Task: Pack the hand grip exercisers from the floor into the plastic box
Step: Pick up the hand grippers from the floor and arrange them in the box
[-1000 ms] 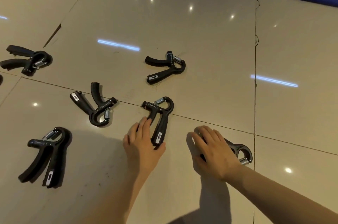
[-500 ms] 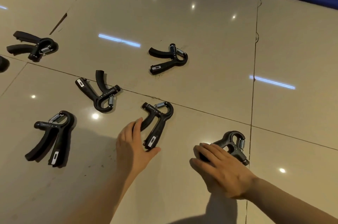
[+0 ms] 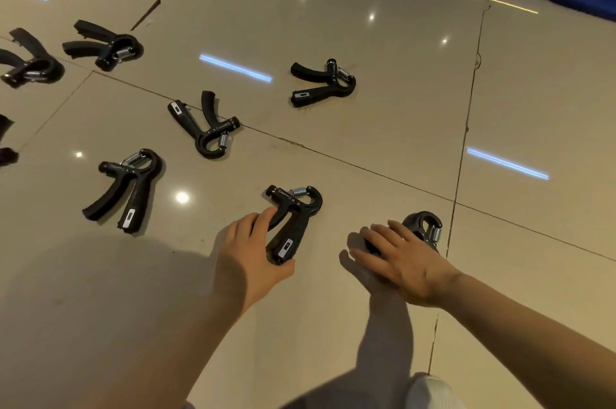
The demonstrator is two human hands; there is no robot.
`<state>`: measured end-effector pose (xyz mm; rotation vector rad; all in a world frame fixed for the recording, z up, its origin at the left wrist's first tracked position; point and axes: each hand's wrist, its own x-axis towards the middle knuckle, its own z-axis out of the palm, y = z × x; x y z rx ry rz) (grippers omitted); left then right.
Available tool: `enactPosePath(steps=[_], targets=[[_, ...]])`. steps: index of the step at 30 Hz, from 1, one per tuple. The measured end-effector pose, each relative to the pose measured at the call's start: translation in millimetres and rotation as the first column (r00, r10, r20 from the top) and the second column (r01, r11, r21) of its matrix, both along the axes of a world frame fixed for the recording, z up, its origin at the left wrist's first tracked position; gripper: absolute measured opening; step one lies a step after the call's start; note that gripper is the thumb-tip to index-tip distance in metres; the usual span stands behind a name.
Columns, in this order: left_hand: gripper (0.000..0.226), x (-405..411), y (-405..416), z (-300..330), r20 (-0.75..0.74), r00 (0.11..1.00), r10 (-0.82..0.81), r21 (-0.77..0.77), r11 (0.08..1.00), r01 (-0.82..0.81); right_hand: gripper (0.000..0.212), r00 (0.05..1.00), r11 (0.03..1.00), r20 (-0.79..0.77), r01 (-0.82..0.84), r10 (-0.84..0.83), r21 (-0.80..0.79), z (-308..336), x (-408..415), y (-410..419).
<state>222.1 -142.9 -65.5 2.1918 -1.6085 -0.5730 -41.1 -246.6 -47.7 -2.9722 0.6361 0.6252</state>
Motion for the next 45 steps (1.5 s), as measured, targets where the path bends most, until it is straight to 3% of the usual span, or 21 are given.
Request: enactPosePath(steps=[2, 5, 9, 12, 16, 19, 24, 32, 36, 41, 45], targets=[[0.090, -7.9, 13.3, 6.4, -0.007, 0.999, -0.042, 0.100, 0.994, 0.042, 0.102, 0.999, 0.999, -0.018, 0.027, -0.028, -0.016, 8.7, -0.5, 10.7], [0.096, -21.4, 36.7, 17.3, 0.023, 0.996, -0.090, 0.129, 0.988, 0.086, 0.090, 0.999, 0.996, -0.027, 0.036, -0.038, -0.076, 20.8, -8.2, 29.1], [0.100, -42.0, 71.4, 40.4, 0.192, 0.959, -0.207, 0.128, 0.974, 0.185, 0.097, 0.999, 0.989, -0.016, 0.046, -0.048, -0.139, 30.9, -33.0, 54.3], [0.100, -57.3, 102.5, 58.3, 0.444, 0.784, -0.434, 0.118, 0.896, 0.429, 0.099, 0.999, 0.972, 0.048, 0.033, -0.022, -0.234, 41.3, -63.3, 71.8], [0.090, -89.9, 152.8, 74.4, 0.596, 0.548, -0.588, 0.120, 0.739, 0.662, 0.093, 0.980, 0.940, 0.096, 0.193, -0.172, -0.283, 83.8, -105.0, 104.6], [0.086, -114.8, 191.1, 103.3, 0.659, 0.489, -0.572, 0.092, 0.706, 0.702, 0.092, 0.922, 0.906, 0.171, 0.377, -0.347, -0.191, 114.1, -143.3, 144.3], [0.094, -173.2, 265.6, 161.0, 0.712, 0.528, -0.462, 0.054, 0.787, 0.615, 0.092, 0.921, 0.904, 0.183, 0.377, -0.344, -0.202, 165.8, -214.7, 223.8], [0.103, -291.7, 347.8, 291.8, 0.804, 0.448, -0.392, 0.056, 0.800, 0.598, 0.092, 0.904, 0.890, 0.291, 0.387, -0.314, -0.241, 282.0, -368.4, 337.7], [0.101, -361.8, 366.3, 358.6, 0.827, 0.368, -0.425, 0.088, 0.745, 0.661, 0.086, 0.916, 0.895, 0.318, 0.340, -0.244, -0.290, 321.0, -426.3, 389.5], [0.090, -446.9, 412.3, 395.4, 0.869, 0.199, -0.454, 0.168, 0.648, 0.743, 0.095, 0.887, 0.856, 0.306, 0.432, -0.346, -0.285, 338.6, -493.3, 446.2], [0.061, -489.7, 451.1, 373.3, 0.890, 0.212, -0.403, 0.037, 0.528, 0.848, 0.098, 0.856, 0.836, 0.327, 0.487, -0.400, -0.253, 346.3, -546.3, 491.7]])
